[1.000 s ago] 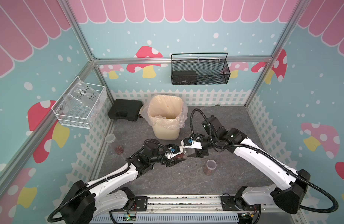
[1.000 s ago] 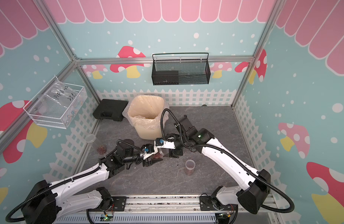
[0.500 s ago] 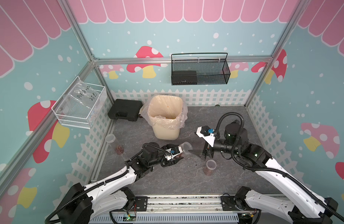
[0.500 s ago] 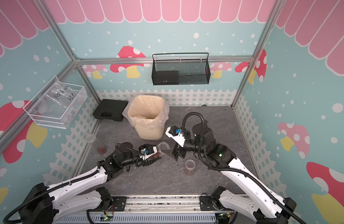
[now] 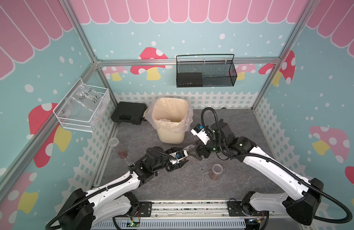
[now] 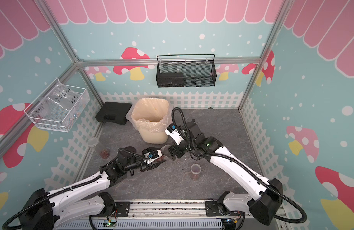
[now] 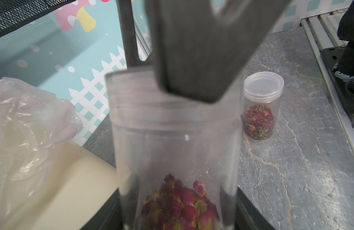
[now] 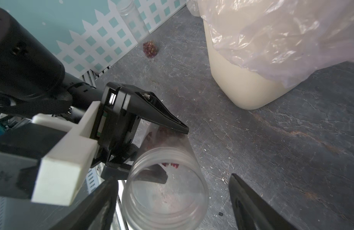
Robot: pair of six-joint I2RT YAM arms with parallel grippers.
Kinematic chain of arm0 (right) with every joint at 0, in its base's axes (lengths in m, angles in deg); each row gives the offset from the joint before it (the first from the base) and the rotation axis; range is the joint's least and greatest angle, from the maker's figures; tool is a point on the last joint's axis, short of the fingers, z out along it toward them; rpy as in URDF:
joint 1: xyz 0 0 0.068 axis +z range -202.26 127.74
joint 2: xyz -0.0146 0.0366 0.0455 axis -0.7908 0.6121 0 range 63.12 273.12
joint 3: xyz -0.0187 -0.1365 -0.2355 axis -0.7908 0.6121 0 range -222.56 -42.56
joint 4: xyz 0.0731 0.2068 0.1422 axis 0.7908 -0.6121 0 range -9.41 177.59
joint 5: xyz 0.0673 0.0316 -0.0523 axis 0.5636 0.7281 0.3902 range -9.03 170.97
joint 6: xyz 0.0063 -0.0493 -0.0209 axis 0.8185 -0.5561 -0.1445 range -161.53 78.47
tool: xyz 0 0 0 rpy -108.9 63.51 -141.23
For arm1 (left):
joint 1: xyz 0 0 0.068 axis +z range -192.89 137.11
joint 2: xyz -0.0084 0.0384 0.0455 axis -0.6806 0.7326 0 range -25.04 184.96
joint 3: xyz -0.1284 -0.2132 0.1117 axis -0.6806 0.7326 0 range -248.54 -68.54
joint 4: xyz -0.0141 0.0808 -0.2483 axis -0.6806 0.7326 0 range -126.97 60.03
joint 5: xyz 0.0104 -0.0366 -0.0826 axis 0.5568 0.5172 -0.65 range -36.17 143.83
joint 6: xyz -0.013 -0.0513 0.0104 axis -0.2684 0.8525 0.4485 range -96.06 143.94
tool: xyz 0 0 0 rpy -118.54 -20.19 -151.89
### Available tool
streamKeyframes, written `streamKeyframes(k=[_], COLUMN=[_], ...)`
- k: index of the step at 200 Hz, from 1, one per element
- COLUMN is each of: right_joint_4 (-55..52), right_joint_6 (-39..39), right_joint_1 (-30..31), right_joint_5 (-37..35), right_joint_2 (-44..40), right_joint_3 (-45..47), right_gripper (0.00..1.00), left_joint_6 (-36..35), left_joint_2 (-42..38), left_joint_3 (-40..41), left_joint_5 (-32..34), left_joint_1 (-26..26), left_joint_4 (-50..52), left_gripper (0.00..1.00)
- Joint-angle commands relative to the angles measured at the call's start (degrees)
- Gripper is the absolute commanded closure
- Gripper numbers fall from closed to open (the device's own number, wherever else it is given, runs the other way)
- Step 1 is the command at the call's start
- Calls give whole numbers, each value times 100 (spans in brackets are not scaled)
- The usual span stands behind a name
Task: Empty the moldy dried flower tea in the jars
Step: Unscrew the lid from the jar.
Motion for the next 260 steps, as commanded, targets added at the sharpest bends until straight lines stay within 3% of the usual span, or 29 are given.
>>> streamKeyframes(k=[1, 25, 65, 81, 100, 126, 148, 196, 260], right_joint_4=[-105, -113, -167, -347, -469, -507, -649, -740, -655], right_joint_6=[25, -61, -769, -1716, -3551, -5656, -6589, -7108, -6848], right_joint_1=[26, 28, 27, 27, 29, 34, 31, 6, -236], right_joint_5=[260, 425, 632, 631, 296, -156, -165, 72, 1013], right_joint_2=[113, 201, 296, 350, 308, 270, 378, 490, 256], right_joint_3=[-159, -145, -275, -442, -517, -659, -904, -1126, -1145], right_gripper=[20, 30, 62, 69, 81, 86, 87, 89, 89], left_joint_6=[-178, -187, -187, -171, -161, -72, 40, 57, 20], left_joint_2=[-112, -112, -95, -74, -18, 103, 216, 354, 354], left_joint_3=[65, 65, 85, 88, 35, -72, -128, -116, -33], left_joint_5=[41, 23, -31, -194, -618, -1427, -1919, -2131, -1816], left_joint_1=[-31, -39, -40, -39, -43, -30, 18, 97, 135], left_joint_4=[-89, -79, -81, -46, 117, 332, 390, 367, 253], left_gripper=[88, 88, 88, 88, 88, 88, 89, 89, 89])
